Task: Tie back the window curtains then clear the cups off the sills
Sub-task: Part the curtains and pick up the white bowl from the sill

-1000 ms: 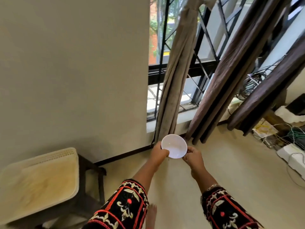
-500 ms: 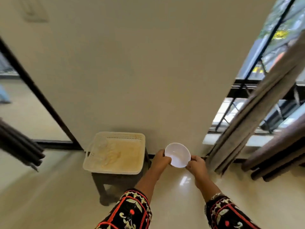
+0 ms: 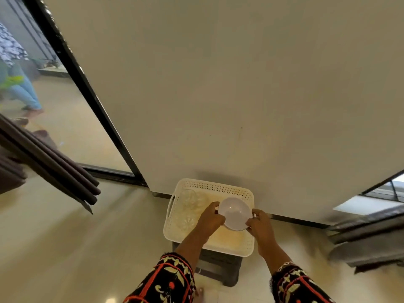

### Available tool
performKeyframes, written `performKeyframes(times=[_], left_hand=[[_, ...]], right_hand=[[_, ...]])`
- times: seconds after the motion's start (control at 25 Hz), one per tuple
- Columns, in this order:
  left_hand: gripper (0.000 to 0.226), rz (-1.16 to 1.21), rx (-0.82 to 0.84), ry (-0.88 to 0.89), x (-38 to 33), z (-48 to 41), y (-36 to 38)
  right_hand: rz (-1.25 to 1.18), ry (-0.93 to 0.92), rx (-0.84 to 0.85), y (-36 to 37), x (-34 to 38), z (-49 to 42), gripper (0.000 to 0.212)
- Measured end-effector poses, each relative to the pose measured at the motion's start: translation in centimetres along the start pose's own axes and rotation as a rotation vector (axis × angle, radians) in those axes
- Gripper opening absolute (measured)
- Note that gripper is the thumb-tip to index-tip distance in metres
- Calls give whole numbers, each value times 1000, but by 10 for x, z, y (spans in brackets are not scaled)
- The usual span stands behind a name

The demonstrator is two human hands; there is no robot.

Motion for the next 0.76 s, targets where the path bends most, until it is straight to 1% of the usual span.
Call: performKeyframes(times=[0.08,0.2,0.32,0.44,0.48,0.52,0.56,0.68,0.72,0.76], left_hand=[[58,-15,0,-28,7,-15,-11],[57,-17,-39,-81,24,-43,-24],[62,-10,-43,-164,49,-63,-29],[63,16,-54,-237,69,-80,-33],[67,10,-57,-260,72,-85,-36],[70,-7,-64,-274,75,-91,-39],[68,-36,-62,-289,78,-97,-42],[45,-174,-36,-318,80,-112,-47],[47,-225,-19,-317,81,-118,-48],[55,-267,-3,-311,82,-124,-48]], right_hand=[[-5,35,23,17,-6,-12,41],[15,86,46,38,-17,-36,37],[43,122,66,54,-32,-61,35],[82,165,115,74,-49,-86,38],[83,191,119,78,-56,-92,38],[77,210,126,83,-62,-98,38],[73,228,138,89,-67,-103,37],[51,277,150,95,-82,-116,36],[51,285,155,96,-84,-118,36],[49,291,162,98,-87,-121,37]])
Point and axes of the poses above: each hand's wrist, its own z-axis away from the middle knuckle, its own y-axis out of the palm, x = y × z, the point moved 9 cm from there along -z, towards the middle knuckle, and after that the axes turned 4 degrees about x, right-handed, at the moved point
